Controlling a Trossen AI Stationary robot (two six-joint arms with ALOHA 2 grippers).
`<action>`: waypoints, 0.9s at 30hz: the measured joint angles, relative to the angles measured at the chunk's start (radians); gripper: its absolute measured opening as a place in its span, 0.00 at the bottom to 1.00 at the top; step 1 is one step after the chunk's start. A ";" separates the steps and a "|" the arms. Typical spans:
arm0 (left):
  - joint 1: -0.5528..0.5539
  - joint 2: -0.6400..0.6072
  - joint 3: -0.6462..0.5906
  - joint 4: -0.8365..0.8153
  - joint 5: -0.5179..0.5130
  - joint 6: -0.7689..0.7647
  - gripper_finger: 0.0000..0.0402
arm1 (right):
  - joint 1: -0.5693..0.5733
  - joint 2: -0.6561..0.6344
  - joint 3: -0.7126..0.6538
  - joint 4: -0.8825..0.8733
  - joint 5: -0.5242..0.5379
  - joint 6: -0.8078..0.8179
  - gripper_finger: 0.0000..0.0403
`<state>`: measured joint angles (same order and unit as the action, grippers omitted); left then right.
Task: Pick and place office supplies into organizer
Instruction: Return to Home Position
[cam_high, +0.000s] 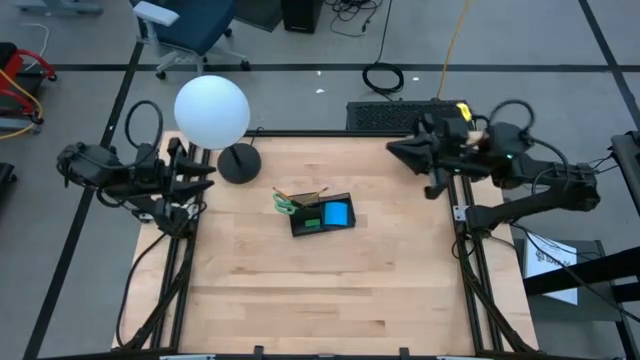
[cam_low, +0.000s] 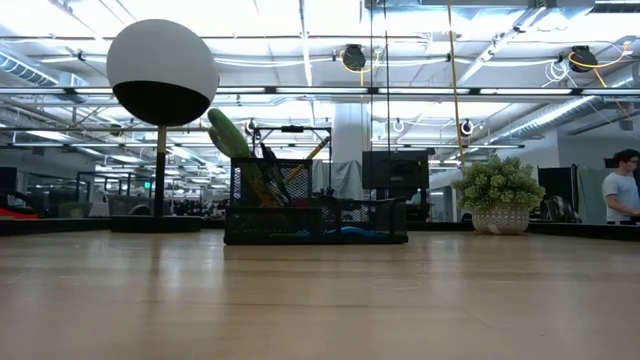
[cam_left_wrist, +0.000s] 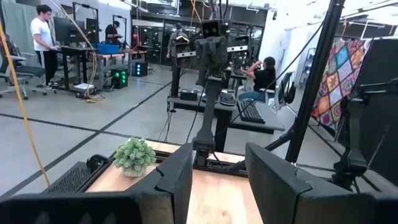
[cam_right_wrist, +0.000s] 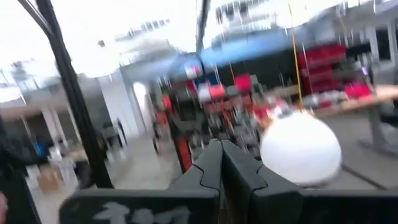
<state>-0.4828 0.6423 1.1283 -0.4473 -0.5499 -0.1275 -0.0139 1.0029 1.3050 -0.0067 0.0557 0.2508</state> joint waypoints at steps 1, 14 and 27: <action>0.000 -0.014 -0.015 0.000 0.000 -0.001 0.36 | 0.000 -0.030 -0.047 0.056 0.000 0.008 0.00; 0.000 -0.245 -0.303 0.281 0.060 0.094 0.36 | 0.000 -0.361 -0.633 0.745 0.005 0.052 0.00; 0.033 -0.487 -0.659 0.477 0.023 -0.017 0.36 | 0.000 -0.579 -0.841 0.824 0.084 0.051 0.00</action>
<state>-0.4500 0.1548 0.4695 0.0299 -0.5274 -0.1444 -0.0135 0.4234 0.4641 0.8173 0.1397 0.3019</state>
